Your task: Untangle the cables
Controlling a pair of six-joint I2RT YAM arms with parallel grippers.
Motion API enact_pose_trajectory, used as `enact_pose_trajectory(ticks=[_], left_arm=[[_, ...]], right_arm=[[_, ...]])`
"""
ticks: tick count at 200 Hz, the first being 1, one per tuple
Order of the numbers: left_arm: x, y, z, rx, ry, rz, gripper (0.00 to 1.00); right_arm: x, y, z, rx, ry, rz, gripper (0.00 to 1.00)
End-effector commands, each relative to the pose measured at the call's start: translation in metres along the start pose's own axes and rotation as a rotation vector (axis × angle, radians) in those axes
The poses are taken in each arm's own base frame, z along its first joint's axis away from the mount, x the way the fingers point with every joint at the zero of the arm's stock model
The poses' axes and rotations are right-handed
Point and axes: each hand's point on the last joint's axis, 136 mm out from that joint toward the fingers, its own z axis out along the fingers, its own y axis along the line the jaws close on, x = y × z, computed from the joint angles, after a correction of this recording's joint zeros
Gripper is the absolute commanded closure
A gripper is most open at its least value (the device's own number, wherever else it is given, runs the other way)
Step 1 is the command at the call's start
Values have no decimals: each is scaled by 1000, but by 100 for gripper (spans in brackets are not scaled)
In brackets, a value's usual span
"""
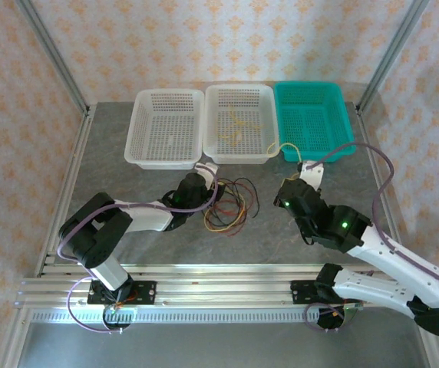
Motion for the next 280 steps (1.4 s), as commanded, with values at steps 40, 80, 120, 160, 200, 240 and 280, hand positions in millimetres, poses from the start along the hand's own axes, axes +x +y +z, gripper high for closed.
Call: enact_pose_trajectory(ticks=[40,80,120,160,200,240,280], left_arm=[[-37,7,-38,-10,-8,-230,11],[-54,21,-66,-58,-39,-356,0],[-72,36,-84,-50,-94,-486,1],[-83,41,-81,1,-112,-531,1],[-83,44,-63,38,-82,-571,0],[-73,50,-45,34,-32,-585,1],[-59,47,-38,51,11,-576,1]], right_arm=[[1,19,25,-67,56,8,100],[-8,33,57,-127,104,28,100],[-31,46,106,-130,116,68,100],[-47,59,170,-138,162,129,100],[-60,78,239,-134,216,135,100],[-51,96,308,-115,297,112,100],[-35,100,356,-75,347,99,100]])
